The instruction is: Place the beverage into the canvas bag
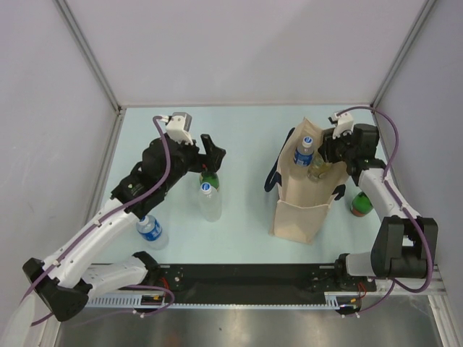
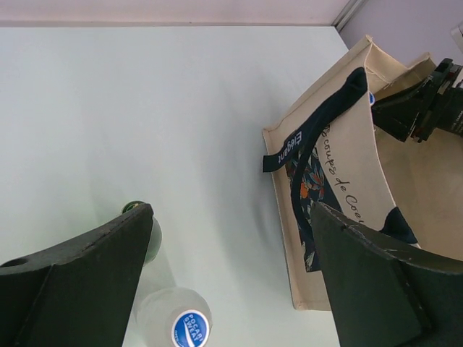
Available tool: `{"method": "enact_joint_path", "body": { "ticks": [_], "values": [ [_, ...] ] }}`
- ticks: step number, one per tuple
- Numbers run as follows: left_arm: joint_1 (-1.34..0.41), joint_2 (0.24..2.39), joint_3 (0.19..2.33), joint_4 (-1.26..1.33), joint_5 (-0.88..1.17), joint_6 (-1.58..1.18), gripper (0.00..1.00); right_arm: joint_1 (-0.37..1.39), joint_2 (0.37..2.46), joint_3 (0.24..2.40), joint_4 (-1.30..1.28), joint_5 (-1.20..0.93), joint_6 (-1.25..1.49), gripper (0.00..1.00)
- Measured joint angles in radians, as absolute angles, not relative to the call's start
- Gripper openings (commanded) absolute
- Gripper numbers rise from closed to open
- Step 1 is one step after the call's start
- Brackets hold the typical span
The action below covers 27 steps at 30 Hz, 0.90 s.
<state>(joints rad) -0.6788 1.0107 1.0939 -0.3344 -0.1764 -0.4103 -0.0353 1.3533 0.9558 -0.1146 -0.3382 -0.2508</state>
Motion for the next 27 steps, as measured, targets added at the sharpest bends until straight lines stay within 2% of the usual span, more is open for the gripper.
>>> {"method": "enact_joint_path", "body": {
  "ticks": [3, 6, 14, 17, 19, 20, 27],
  "values": [
    [-0.676, 1.018, 1.094, -0.331, -0.173, -0.410, 0.95, -0.038, 1.346, 0.921, -0.082, -0.371, -0.276, 0.02],
    [-0.672, 1.021, 1.094, -0.331, -0.171, -0.410, 0.95, -0.039, 1.333, 0.899, -0.076, -0.396, -0.311, 0.13],
    [-0.665, 1.027, 1.094, -0.322, -0.153, -0.410, 0.95, -0.041, 1.305, 0.877, -0.097, -0.429, -0.373, 0.33],
    [-0.664, 1.036, 1.094, -0.323, -0.149, -0.410, 0.96, -0.042, 1.297, 0.874, -0.109, -0.435, -0.385, 0.46],
    [-0.664, 1.040, 1.094, -0.323, -0.146, -0.410, 0.95, -0.043, 1.290, 0.873, -0.115, -0.437, -0.393, 0.47],
    [-0.664, 1.041, 1.094, -0.323, -0.146, -0.410, 0.95, -0.044, 1.283, 0.873, -0.115, -0.440, -0.398, 0.51],
    [-0.662, 1.041, 1.094, -0.323, -0.143, -0.410, 0.95, -0.046, 1.234, 0.873, -0.138, -0.471, -0.420, 0.54]
  ]
}}
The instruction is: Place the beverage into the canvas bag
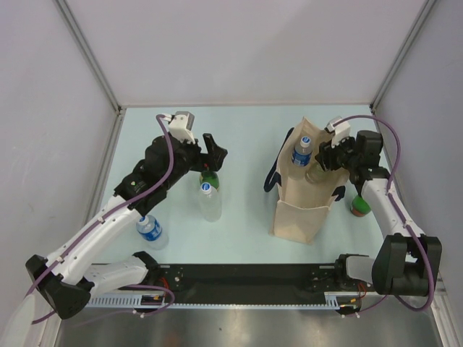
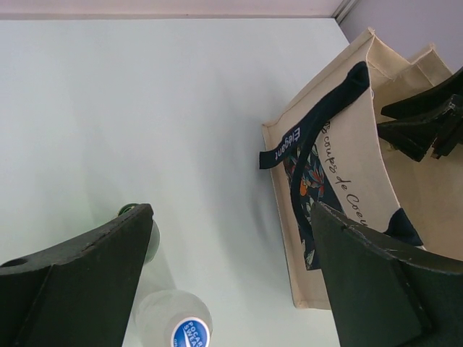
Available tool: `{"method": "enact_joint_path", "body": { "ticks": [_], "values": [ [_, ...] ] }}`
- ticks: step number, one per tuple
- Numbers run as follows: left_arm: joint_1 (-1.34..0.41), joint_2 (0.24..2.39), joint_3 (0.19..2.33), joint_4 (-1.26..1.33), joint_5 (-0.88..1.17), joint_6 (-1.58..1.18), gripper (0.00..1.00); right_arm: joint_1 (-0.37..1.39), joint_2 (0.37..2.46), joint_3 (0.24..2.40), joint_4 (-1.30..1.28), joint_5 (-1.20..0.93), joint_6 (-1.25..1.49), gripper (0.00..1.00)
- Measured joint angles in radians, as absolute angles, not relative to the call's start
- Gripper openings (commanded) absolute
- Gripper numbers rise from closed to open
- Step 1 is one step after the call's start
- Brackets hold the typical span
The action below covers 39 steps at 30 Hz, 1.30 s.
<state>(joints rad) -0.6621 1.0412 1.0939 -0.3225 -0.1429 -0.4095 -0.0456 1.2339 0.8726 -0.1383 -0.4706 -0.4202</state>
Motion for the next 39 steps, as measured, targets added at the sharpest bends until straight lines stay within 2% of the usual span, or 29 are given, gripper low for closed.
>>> {"method": "enact_joint_path", "body": {
  "ticks": [13, 23, 25, 31, 39],
  "values": [
    [-0.660, 1.040, 1.094, -0.323, -0.127, -0.410, 0.95, -0.046, 1.213, 0.948, -0.255, -0.515, -0.419, 0.54],
    [-0.659, 1.031, 1.094, -0.324, -0.127, -0.409, 0.96, -0.062, 1.222, 1.159, -0.510, -0.561, -0.496, 0.60],
    [-0.658, 1.027, 1.094, -0.324, -0.126, -0.409, 0.96, -0.072, 1.238, 1.180, -0.587, -0.575, -0.537, 0.63],
    [-0.658, 1.022, 1.094, -0.324, -0.124, -0.408, 0.96, -0.083, 1.346, 1.256, -0.804, -0.585, -0.646, 0.64],
    [-0.657, 1.022, 1.094, -0.324, -0.120, -0.407, 0.96, -0.073, 1.449, 1.351, -0.945, -0.556, -0.714, 0.64]
  ]
}}
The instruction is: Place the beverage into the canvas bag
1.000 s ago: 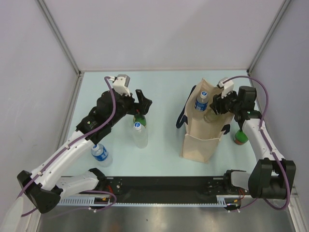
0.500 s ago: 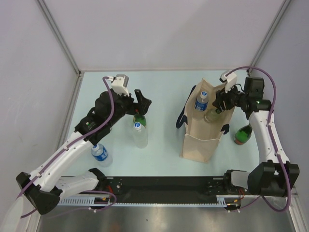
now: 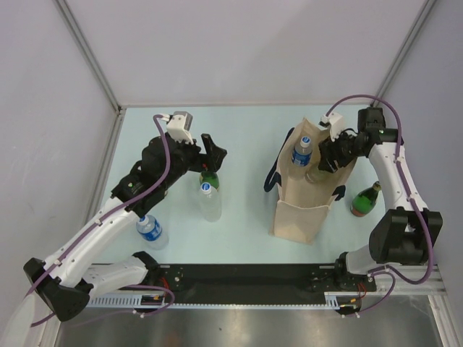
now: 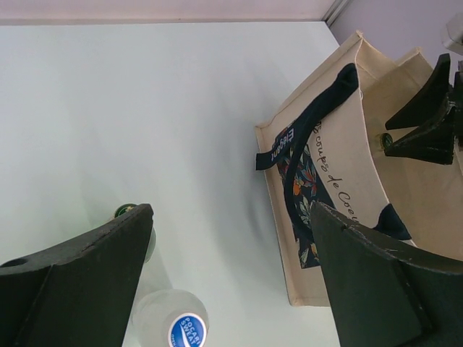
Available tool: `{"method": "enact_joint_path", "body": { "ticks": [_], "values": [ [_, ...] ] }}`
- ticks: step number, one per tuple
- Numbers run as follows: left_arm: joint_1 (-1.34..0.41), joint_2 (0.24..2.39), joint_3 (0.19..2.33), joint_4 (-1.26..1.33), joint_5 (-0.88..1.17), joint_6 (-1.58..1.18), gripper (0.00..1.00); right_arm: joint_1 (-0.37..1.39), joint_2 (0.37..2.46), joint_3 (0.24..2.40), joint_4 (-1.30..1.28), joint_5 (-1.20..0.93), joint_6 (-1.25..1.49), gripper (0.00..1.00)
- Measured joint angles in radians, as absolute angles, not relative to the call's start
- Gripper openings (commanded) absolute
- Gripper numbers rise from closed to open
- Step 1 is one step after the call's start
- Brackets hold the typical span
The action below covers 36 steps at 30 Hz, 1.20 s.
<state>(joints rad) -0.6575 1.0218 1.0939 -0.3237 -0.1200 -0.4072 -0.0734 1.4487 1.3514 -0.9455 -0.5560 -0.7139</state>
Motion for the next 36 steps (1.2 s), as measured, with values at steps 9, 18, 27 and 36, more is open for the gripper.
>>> {"method": "enact_joint_path", "body": {
  "ticks": [9, 18, 27, 36],
  "values": [
    [-0.648, 1.022, 1.094, -0.323, -0.118, -0.405, 0.96, -0.043, 1.554, 1.412, -0.993, -0.469, -0.736, 0.51],
    [-0.641, 1.022, 1.094, -0.323, -0.106, -0.401, 0.96, -0.025, 1.567, 1.422, -0.997, -0.395, -0.765, 0.23],
    [-0.633, 1.022, 1.094, -0.323, -0.096, -0.400, 0.96, -0.008, 1.586, 1.456, -1.016, -0.364, -0.783, 0.06],
    [-0.624, 1.022, 1.094, -0.322, -0.092, -0.400, 0.96, 0.050, 1.657, 1.574, -1.026, -0.335, -0.799, 0.01]
  ]
}}
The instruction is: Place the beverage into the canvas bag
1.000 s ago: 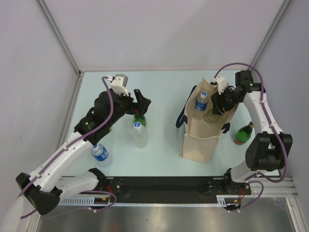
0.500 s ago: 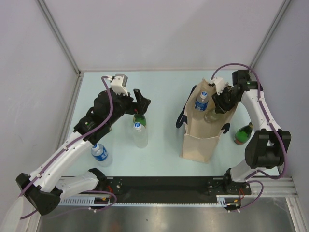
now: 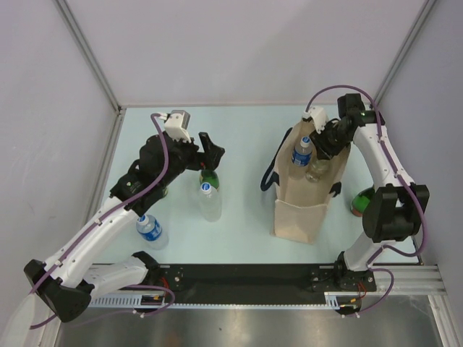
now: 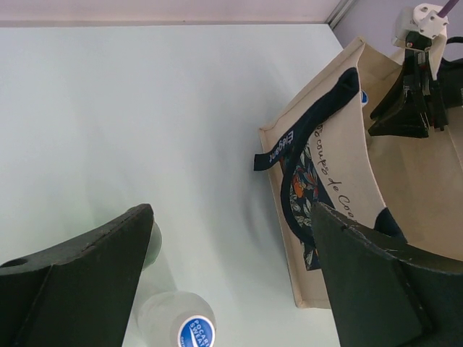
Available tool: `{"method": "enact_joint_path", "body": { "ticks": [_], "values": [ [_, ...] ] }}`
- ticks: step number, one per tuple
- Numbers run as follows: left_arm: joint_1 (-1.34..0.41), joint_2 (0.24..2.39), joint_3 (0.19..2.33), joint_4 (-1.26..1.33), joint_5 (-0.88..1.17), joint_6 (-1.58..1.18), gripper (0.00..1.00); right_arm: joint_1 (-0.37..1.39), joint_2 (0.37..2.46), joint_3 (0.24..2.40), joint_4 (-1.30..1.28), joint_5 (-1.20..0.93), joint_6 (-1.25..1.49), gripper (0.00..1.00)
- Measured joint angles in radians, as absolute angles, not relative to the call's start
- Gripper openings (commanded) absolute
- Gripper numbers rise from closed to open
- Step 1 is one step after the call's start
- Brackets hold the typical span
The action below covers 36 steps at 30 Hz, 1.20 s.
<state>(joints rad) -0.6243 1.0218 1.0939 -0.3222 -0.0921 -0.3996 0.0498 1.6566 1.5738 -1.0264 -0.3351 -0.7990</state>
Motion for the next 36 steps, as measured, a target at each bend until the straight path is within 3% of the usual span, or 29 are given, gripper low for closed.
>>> {"method": "enact_joint_path", "body": {
  "ticks": [29, 34, 36],
  "values": [
    [-0.608, 1.024, 1.093, -0.314, -0.052, -0.399, 0.96, 0.081, 1.685, 1.561, -0.905, -0.282, -0.803, 0.00],
    [-0.604, 1.024, 1.093, -0.313, -0.048, -0.399, 0.96, 0.081, 1.687, 1.534, -0.847, -0.278, -0.797, 0.06],
    [-0.602, 1.024, 1.092, -0.312, -0.048, -0.399, 0.96, 0.081, 1.687, 1.527, -0.828, -0.277, -0.794, 0.14]
  ]
}}
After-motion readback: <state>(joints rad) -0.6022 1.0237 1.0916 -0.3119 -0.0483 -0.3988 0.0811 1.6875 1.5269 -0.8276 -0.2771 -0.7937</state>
